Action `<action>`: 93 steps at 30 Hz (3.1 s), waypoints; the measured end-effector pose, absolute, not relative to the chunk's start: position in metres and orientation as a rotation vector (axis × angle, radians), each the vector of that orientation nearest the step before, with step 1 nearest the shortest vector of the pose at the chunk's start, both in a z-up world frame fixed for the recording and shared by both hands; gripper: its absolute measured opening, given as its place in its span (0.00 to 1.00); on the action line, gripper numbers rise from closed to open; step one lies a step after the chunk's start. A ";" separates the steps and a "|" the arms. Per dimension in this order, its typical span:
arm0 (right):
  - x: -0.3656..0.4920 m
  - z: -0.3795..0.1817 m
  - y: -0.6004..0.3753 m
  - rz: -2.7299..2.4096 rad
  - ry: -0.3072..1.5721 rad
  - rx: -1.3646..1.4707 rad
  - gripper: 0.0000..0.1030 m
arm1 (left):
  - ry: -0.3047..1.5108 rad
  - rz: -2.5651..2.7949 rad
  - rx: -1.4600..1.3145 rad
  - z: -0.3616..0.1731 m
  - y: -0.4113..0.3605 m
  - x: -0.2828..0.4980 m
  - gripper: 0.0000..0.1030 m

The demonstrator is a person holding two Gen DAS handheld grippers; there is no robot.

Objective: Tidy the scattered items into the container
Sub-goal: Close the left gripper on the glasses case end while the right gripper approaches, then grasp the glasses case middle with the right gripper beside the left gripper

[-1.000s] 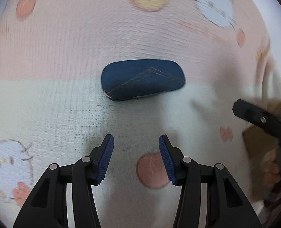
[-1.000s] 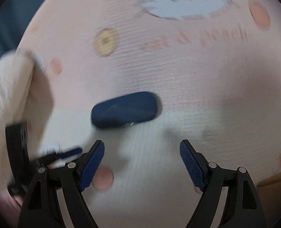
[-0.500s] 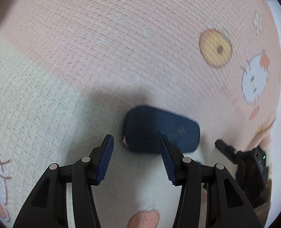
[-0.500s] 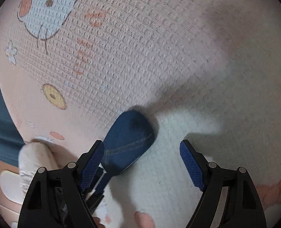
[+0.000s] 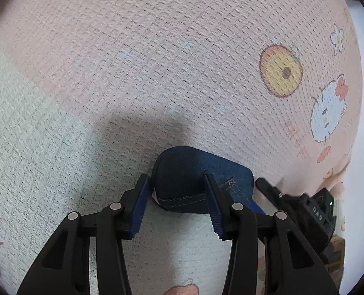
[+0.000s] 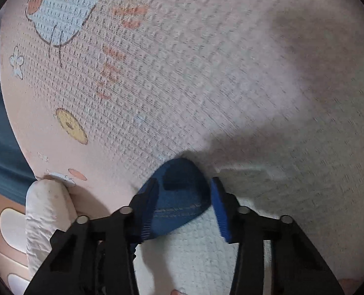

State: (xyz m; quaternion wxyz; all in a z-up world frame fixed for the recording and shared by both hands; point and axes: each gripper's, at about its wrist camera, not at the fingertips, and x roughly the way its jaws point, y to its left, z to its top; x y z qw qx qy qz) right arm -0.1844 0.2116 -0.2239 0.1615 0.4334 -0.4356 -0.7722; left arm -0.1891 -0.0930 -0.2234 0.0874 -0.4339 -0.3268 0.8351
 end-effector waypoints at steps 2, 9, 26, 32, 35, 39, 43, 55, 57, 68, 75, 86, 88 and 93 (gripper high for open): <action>-0.176 -0.227 0.213 -2.162 -1.326 1.221 0.33 | -0.989 2.479 -1.287 -0.224 -0.100 -0.179 0.43; -0.156 -0.218 0.196 -2.145 -1.323 1.245 0.29 | -0.891 2.410 -1.317 -0.228 -0.093 -0.157 0.37; -0.169 -0.220 0.160 -2.085 -1.433 1.285 0.52 | -0.724 2.438 -1.416 -0.202 -0.091 -0.228 0.37; -0.162 -0.221 0.137 -2.091 -1.386 1.323 0.53 | -0.812 2.386 -1.389 -0.205 -0.091 -0.214 0.30; -0.162 -0.219 0.133 -2.103 -1.387 1.305 0.53 | -0.772 2.347 -1.405 -0.203 -0.087 -0.206 0.30; -0.164 -0.214 0.118 -2.085 -1.374 1.298 0.55 | -0.719 2.293 -1.420 -0.203 -0.078 -0.193 0.30; -0.153 -0.213 0.115 -2.106 -1.333 1.281 0.55 | -0.711 2.262 -1.411 -0.207 -0.066 -0.171 0.30; -0.078 -0.226 0.192 -2.177 -1.109 1.394 0.43 | -0.573 2.159 -1.382 -0.206 0.008 -0.114 0.29; -0.064 -0.224 0.201 -2.187 -1.095 1.404 0.43 | -0.578 2.141 -1.364 -0.204 0.013 -0.100 0.29; 0.030 -0.231 0.219 -2.089 -1.198 1.469 0.43 | -0.620 1.988 -1.455 -0.226 0.030 -0.039 0.18; 0.047 -0.196 0.227 -2.438 -0.891 1.455 0.43 | -0.384 2.116 -1.479 -0.227 0.051 -0.012 0.12; 0.039 -0.185 0.207 -2.578 -0.459 1.468 0.74 | -0.749 2.017 -1.502 -0.225 -0.002 -0.043 0.41; 0.036 -0.185 0.199 -2.577 -0.353 1.465 0.75 | -0.824 2.018 -1.467 -0.222 -0.012 -0.052 0.49; 0.022 -0.185 0.183 -2.574 -0.257 1.468 0.75 | -0.879 2.043 -1.429 -0.223 -0.018 -0.082 0.55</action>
